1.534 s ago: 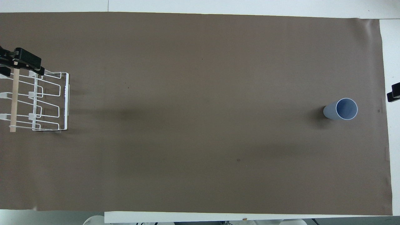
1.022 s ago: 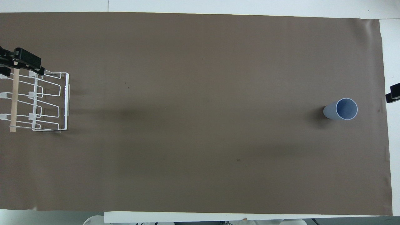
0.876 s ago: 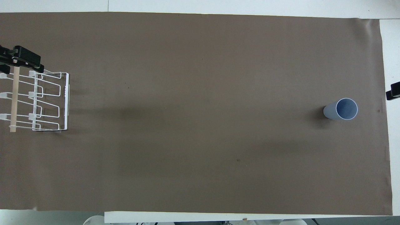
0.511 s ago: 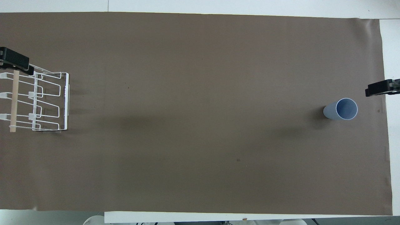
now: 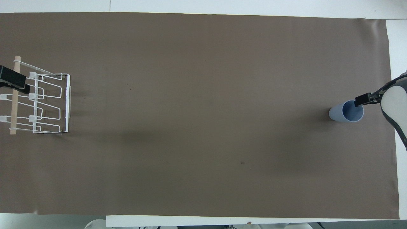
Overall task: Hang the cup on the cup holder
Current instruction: 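Lower the right gripper onto the rim of the light blue cup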
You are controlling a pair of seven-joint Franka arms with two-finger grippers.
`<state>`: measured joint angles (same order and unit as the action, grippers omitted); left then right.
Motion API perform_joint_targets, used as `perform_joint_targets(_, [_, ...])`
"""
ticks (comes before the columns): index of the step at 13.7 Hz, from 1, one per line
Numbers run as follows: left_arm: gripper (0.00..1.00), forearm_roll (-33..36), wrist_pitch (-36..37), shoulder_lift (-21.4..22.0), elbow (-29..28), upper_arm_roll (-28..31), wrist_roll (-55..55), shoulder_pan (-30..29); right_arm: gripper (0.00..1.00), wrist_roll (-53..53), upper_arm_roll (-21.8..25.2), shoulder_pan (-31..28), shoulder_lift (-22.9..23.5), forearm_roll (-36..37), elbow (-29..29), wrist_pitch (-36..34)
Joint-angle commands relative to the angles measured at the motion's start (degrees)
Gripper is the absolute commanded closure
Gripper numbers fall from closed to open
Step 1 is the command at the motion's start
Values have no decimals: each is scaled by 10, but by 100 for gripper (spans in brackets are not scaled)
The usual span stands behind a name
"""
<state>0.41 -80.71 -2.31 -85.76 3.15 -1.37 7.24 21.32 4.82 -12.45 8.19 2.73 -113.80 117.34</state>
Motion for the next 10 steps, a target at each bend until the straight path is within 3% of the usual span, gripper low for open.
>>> perform_joint_targets(1, [0,12,-40,58,-74,1,-1,5,7,21,-5,0,-17,-20,-38,17])
perform_joint_targets(5, [0,13,-69,75,-97,3,2,-4,8,57,-5,-4,-20,-21,-64,35])
perform_joint_targets(6, [0,13,-61,76,-98,3,3,-6,14,59,-5,-6,-21,-21,-75,52])
perform_joint_targets(10, [0,13,-60,76,-98,2,3,-6,77,73,-5,-6,-21,-20,-79,56])
